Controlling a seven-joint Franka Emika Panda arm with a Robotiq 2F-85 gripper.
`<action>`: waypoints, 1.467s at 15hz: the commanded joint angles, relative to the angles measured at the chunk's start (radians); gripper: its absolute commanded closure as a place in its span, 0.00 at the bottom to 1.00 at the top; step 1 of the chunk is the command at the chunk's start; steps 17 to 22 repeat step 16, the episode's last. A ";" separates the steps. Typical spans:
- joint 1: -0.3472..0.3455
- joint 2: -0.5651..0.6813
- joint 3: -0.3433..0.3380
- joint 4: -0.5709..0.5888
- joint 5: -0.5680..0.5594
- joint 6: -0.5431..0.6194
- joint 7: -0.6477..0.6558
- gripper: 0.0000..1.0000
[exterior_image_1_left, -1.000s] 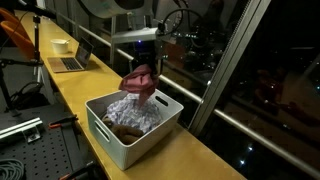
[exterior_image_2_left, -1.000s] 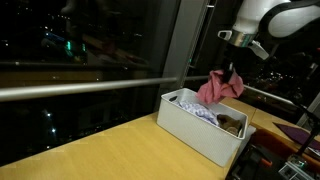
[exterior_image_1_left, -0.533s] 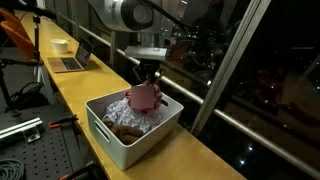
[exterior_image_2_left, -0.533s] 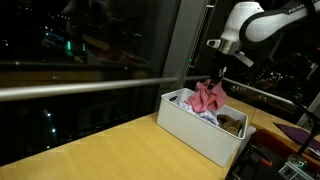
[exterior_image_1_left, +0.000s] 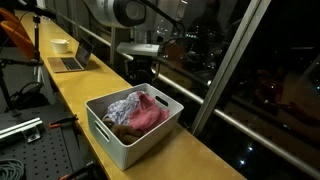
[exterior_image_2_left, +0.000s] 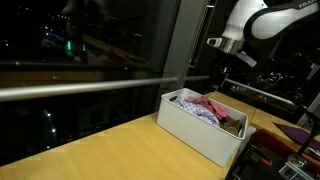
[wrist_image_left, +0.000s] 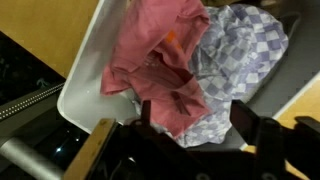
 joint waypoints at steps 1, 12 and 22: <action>0.032 -0.072 0.037 -0.067 0.025 -0.001 0.055 0.00; 0.048 -0.058 0.047 -0.065 0.003 -0.003 0.085 0.00; 0.048 -0.058 0.047 -0.065 0.003 -0.003 0.085 0.00</action>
